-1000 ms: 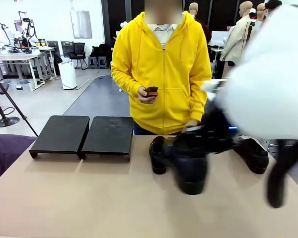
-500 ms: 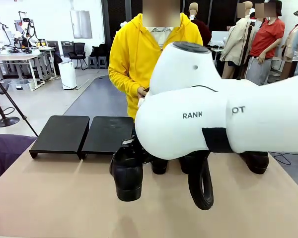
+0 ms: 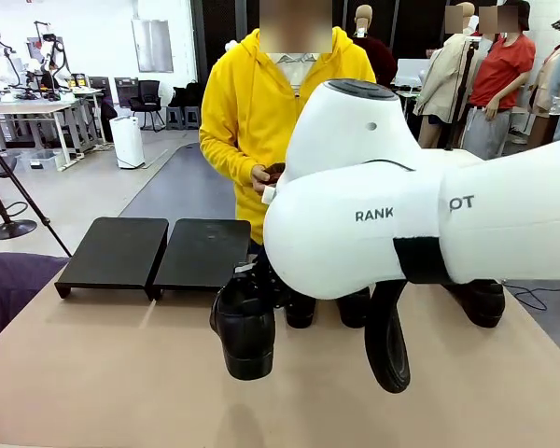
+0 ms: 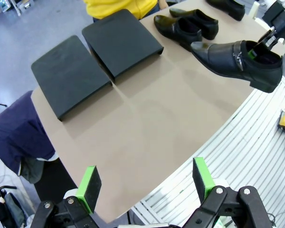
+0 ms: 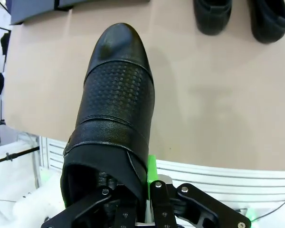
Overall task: Organize the shoes by placing them on the stand.
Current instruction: Pick up one Shoe and place it in the middle of the table.
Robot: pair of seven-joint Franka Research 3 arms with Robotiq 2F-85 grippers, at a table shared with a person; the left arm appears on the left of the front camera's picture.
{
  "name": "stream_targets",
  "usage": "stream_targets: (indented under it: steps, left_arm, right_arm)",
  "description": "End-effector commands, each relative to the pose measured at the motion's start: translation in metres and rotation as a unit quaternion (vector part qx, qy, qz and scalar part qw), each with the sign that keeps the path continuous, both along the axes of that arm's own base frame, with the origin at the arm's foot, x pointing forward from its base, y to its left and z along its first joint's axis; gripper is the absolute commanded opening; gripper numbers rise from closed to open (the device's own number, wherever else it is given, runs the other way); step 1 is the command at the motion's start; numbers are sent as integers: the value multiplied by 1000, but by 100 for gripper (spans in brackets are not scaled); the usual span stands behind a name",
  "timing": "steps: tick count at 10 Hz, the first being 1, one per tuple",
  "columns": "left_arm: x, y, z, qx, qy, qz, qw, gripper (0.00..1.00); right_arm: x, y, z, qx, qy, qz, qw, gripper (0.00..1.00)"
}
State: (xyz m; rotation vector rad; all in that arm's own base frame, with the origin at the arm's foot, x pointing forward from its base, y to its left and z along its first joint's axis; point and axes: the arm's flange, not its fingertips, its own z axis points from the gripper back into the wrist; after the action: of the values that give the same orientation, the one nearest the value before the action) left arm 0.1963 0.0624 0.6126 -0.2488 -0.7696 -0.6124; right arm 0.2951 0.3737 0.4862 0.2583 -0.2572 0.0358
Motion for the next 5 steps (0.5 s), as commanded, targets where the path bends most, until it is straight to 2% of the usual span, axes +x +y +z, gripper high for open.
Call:
stream_targets:
  steps: [1, 2, 4, 5]
  left_arm:
    - [-2, 0, 0, -4, 2, -3, 1000, 100]
    - [-2, 0, 0, -4, 2, -3, 1000, 100]
    - [-2, 0, 0, -4, 2, -3, 1000, 100]
    - [-2, 0, 0, -4, 2, -3, 1000, 100]
  right_arm:
    - [10, 30, -35, -3, -46, -36, 998, 0]
    - [17, 50, -64, -6, -57, -38, 998, 0]
    - [23, 64, -85, -11, -56, -32, 998, 0]
    - [31, 70, -95, -13, -44, -30, 998, 0]
